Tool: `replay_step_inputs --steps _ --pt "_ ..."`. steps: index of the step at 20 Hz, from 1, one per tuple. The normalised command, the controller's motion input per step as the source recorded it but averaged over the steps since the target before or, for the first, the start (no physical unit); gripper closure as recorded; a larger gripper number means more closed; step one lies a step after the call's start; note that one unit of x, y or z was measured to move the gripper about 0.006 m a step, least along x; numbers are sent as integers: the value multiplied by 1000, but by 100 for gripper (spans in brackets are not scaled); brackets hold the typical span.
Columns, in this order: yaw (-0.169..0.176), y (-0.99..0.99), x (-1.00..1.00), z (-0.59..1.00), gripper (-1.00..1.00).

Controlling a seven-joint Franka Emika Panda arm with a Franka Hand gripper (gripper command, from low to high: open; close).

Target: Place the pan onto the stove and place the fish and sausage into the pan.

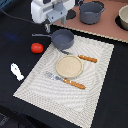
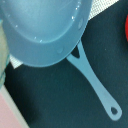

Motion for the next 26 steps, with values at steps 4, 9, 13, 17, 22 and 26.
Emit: replay_step_inputs --steps 4,9,13,17,22,26 --pt "-11 -23 0 -458 -100" --pt "-39 -38 35 -379 -100" --pt "-42 -21 25 -356 -100" --pt "-43 0 83 -285 -100" --pt "-39 0 97 -229 -100" --pt "-31 0 107 -89 -100"
